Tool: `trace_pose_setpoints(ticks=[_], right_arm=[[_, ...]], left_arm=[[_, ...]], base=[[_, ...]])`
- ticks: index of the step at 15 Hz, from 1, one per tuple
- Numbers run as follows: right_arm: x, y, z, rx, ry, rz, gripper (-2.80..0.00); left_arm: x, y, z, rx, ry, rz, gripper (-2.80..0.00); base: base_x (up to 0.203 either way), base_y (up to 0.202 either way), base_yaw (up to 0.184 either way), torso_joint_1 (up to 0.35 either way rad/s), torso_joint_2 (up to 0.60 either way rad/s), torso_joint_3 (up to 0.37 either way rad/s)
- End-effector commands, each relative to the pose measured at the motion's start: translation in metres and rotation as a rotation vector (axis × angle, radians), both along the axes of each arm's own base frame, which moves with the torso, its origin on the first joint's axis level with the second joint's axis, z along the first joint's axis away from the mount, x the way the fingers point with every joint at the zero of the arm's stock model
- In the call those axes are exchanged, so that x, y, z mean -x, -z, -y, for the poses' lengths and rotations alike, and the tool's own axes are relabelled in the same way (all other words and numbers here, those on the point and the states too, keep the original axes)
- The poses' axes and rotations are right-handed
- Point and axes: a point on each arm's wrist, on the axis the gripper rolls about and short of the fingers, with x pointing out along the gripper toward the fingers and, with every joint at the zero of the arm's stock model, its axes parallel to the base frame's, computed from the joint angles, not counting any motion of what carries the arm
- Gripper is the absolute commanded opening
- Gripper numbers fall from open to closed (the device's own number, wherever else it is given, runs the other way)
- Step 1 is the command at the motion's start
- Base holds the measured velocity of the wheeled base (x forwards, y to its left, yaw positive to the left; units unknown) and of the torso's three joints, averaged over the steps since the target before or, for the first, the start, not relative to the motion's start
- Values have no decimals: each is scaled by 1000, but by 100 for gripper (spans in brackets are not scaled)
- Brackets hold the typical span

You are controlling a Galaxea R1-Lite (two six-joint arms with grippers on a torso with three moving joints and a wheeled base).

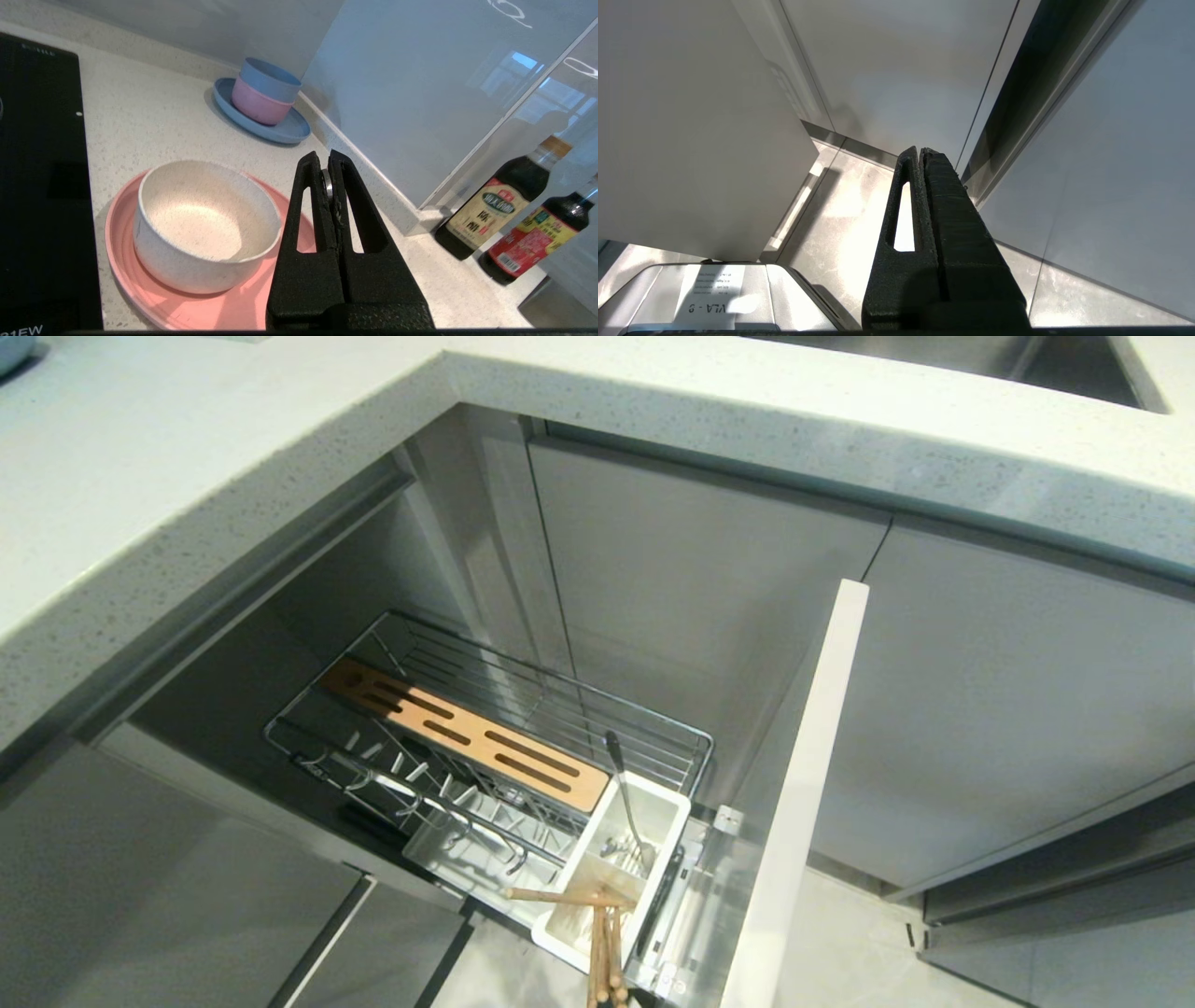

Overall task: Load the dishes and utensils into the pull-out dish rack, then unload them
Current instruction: Take the spoon out of the cupboard

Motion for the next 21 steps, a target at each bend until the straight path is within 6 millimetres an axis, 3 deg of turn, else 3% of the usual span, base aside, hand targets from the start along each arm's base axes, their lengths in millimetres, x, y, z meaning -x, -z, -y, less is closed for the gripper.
trace_pose_setpoints(ticks=[1,5,13,21], right_arm=[[0,0,0,0,0,-2,-280],[0,0,0,0,0,-2,-280],[0,0,0,0,0,-2,-280],[0,0,0,0,0,-2,-280]], left_arm=[[-11,14,-5,14,7,-19,-280],[-20,32,-9,13,18,15,-280],[-19,63,-8,17,56,51,-280],[-20,77,-9,66,73,23,-280]], base=[[0,0,0,0,0,0],[0,0,0,0,0,0],[0,0,0,0,0,0],[0,0,0,0,0,0]])
